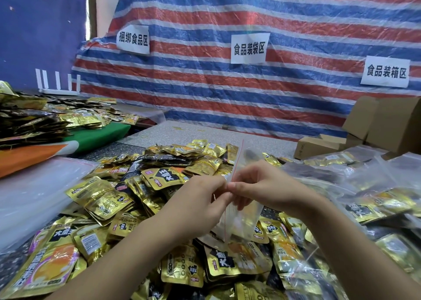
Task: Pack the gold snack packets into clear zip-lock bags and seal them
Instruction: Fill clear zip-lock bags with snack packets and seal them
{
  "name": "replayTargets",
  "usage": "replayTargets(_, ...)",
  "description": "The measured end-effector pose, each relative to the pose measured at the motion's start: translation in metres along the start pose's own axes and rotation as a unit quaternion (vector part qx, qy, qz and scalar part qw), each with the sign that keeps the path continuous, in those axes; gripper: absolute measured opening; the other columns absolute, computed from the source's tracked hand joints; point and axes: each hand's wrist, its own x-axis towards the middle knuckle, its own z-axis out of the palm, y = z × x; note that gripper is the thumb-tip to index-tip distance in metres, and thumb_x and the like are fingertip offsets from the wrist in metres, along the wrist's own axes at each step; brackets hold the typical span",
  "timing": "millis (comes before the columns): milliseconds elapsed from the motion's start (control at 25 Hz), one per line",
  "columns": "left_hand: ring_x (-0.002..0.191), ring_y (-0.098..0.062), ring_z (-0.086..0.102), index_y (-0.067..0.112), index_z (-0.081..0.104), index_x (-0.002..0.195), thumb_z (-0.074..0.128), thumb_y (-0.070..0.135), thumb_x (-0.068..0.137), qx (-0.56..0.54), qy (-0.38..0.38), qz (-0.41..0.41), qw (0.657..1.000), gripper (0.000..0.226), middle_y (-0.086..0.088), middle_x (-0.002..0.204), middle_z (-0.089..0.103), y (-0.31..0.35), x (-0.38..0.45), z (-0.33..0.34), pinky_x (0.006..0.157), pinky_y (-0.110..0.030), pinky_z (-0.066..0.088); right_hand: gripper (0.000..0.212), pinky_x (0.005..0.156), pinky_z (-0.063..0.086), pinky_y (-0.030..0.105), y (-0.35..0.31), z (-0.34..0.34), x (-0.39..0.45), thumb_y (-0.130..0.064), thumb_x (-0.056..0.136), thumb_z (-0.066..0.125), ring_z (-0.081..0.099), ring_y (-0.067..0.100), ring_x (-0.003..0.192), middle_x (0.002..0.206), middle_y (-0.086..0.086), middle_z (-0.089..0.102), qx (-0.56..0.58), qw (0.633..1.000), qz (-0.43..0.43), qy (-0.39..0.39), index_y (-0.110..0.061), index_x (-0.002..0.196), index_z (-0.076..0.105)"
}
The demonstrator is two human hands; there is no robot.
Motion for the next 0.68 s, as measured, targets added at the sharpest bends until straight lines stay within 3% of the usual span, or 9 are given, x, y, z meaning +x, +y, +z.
replayTargets(160, 0.058, -0.007, 0.047, 0.014, 0.065, 0.082, 0.056, 0.025, 0.098, -0.077, -0.007, -0.032, 0.996, 0.022, 0.006, 0.065, 0.056, 0.001, 0.002, -0.002, 0.057, -0.032, 0.042, 0.020, 0.073, 0.058, 0.033, 0.000, -0.003, -0.001, -0.022, 0.099, 0.059, 0.072, 0.021, 0.074, 0.077, 0.007, 0.074, 0.018, 1.000, 0.004, -0.008, -0.012, 0.088, 0.072)
replayTargets(320, 0.053, -0.012, 0.049, 0.012, 0.063, 0.075, 0.054, 0.024, 0.099, -0.083, 0.061, -0.048, 0.994, 0.028, 0.003, 0.061, 0.056, 0.003, 0.004, -0.002, 0.052, -0.031, 0.040, 0.020, 0.070, 0.057, 0.033, -0.002, 0.000, -0.001, -0.019, 0.100, 0.058, 0.069, 0.019, 0.069, 0.073, 0.004, 0.070, 0.017, 0.999, 0.011, 0.028, -0.012, 0.086, 0.069)
replayTargets(440, 0.045, -0.005, 0.044, 0.013, 0.062, 0.070, 0.053, 0.022, 0.098, -0.092, 0.148, -0.105, 0.979, 0.031, 0.003, 0.056, 0.056, -0.005, 0.008, -0.009, 0.042, -0.021, 0.035, 0.022, 0.058, 0.053, 0.024, -0.001, -0.005, 0.001, -0.012, 0.098, 0.057, 0.065, 0.008, 0.056, 0.064, 0.002, 0.066, -0.017, 0.991, 0.058, 0.116, -0.006, 0.080, 0.067)
replayTargets(560, 0.046, -0.005, 0.046, 0.016, 0.063, 0.067, 0.055, 0.023, 0.094, -0.069, 0.237, -0.144, 0.958, 0.029, 0.006, 0.054, 0.055, -0.017, 0.012, -0.021, 0.042, -0.019, 0.034, 0.026, 0.042, 0.041, 0.015, 0.004, -0.012, 0.001, -0.013, 0.093, 0.053, 0.053, 0.000, 0.040, 0.053, -0.001, 0.058, -0.053, 0.963, 0.111, 0.239, 0.001, 0.073, 0.064)
replayTargets(680, 0.050, -0.009, 0.047, 0.017, 0.060, 0.065, 0.056, 0.025, 0.094, -0.026, 0.270, -0.137, 0.953, 0.031, 0.003, 0.056, 0.056, -0.018, 0.011, -0.021, 0.046, -0.025, 0.036, 0.031, 0.042, 0.035, 0.020, 0.006, -0.012, 0.001, -0.019, 0.090, 0.054, 0.048, 0.005, 0.041, 0.046, -0.004, 0.052, -0.086, 0.950, 0.120, 0.275, 0.001, 0.068, 0.062)
